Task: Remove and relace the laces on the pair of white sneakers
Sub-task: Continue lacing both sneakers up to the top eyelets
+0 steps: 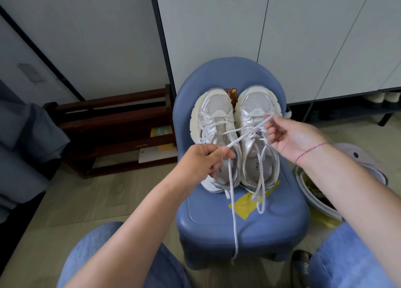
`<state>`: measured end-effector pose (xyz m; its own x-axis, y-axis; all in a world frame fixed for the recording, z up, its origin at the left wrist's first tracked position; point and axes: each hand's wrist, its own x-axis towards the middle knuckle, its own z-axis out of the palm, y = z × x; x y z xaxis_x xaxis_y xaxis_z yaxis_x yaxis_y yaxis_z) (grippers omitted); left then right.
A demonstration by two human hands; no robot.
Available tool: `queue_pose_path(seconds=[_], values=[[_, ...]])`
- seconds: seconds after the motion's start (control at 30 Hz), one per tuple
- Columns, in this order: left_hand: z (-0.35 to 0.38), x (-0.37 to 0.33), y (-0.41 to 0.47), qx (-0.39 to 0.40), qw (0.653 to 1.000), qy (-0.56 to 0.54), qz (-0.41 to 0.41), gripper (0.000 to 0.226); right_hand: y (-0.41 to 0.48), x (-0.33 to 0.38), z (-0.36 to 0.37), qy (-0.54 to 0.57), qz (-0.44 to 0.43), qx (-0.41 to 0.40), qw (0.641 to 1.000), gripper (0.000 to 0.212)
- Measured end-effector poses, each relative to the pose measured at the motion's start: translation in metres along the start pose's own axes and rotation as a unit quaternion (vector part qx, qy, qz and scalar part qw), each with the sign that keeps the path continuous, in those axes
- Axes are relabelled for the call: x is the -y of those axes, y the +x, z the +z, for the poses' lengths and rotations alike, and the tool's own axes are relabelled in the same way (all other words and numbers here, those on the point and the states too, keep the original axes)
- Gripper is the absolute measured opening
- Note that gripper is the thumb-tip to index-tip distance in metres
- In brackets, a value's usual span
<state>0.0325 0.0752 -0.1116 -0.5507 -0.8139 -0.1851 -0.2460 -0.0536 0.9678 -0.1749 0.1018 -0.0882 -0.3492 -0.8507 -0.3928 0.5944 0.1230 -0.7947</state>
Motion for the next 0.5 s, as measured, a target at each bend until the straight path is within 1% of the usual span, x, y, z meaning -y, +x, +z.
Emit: queue_pose_path(seconds=[0.07, 0.13, 0.17, 0.23, 0.33, 0.4, 0.5], values=[[0.003, 0.000, 0.000, -0.003, 1.000, 0.001, 0.000, 0.028, -0.006, -0.011, 0.003, -0.048, 0.052, 0.036, 0.997, 0.023], [0.007, 0.000, 0.000, 0.001, 1.000, 0.000, 0.002, 0.026, -0.018, -0.026, 0.009, -0.108, 0.081, 0.091, 0.987, 0.020], [0.008, 0.000, 0.001, 0.004, 1.000, 0.000, 0.005, 0.026, -0.023, -0.032, 0.013, -0.131, 0.082, 0.113, 0.981, 0.019], [0.010, 0.000, 0.001, 0.010, 1.000, 0.002, 0.009, 0.025, -0.029, -0.041, 0.018, -0.161, 0.058, 0.126, 0.977, 0.017], [0.011, -0.002, 0.001, 0.008, 1.000, 0.001, 0.008, 0.026, -0.027, -0.037, 0.019, -0.157, 0.013, 0.111, 0.981, 0.015], [0.010, -0.002, 0.002, 0.008, 1.000, -0.004, 0.009, 0.026, -0.019, -0.023, 0.015, -0.109, -0.017, 0.082, 0.990, 0.018], [0.006, -0.002, 0.004, 0.003, 1.000, -0.009, 0.010, 0.028, -0.004, 0.004, 0.003, -0.043, -0.066, 0.019, 0.997, 0.022]])
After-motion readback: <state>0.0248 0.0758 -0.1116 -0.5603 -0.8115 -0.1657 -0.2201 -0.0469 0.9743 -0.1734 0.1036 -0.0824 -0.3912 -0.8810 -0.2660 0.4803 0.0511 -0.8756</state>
